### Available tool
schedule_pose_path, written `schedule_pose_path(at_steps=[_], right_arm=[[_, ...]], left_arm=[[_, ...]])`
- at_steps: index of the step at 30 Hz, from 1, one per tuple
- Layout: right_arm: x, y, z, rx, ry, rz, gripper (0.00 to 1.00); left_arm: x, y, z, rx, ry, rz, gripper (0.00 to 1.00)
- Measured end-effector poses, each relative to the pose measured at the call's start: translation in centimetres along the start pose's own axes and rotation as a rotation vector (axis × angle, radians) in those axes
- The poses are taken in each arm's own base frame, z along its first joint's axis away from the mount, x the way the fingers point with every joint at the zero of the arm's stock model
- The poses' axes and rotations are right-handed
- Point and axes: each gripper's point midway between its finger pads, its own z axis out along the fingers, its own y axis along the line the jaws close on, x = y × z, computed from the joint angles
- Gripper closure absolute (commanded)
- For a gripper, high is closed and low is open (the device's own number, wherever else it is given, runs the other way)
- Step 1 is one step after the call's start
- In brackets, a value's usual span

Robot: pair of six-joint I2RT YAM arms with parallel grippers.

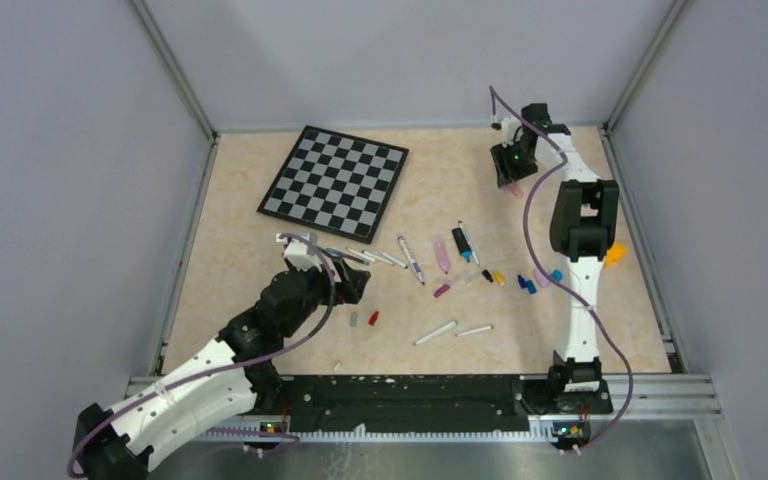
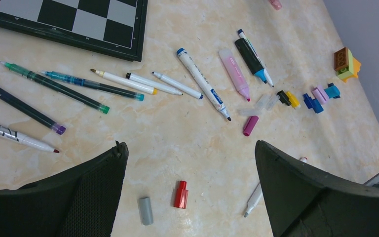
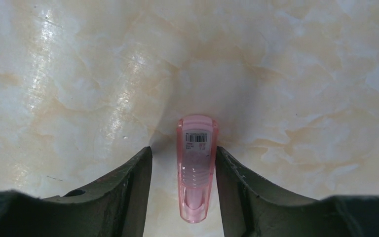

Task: Open the pen caps
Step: Pick up the pen from the center of the board.

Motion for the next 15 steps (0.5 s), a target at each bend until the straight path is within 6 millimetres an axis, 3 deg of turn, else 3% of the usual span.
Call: schedule_pose_path(at_steps=[2,6,7,10,15], right_arm=[[0.0,0.1,0.1,0.005,0.002,-0.008,0.60],[0.0,0.1,0.1,0.009,0.005,-0.022,0.88],[0.0,0.0,0.1,0.009,0.005,-0.023,0.90],[0.0,0.0,0.1,0.010,0.005,-0.025,0.94],[0.2,1.0,-0.2,-0.029,-0.005,-0.004,0.98]], left_arm=[[0.0,0.0,0.0,0.000,0.000,0.000,0.01],[-0.1,0.0,0.0,0.002,-0.001,-0.002,0.01],[-0.1,-0.1,-0.1,0.005,-0.002,-0.005,0.01],[-0.1,-0.4,-0.1,0.020,0.001,-0.011,0.01],[0.0,-2.5,-0.3,0.135,0.010,-0.030,0.01]])
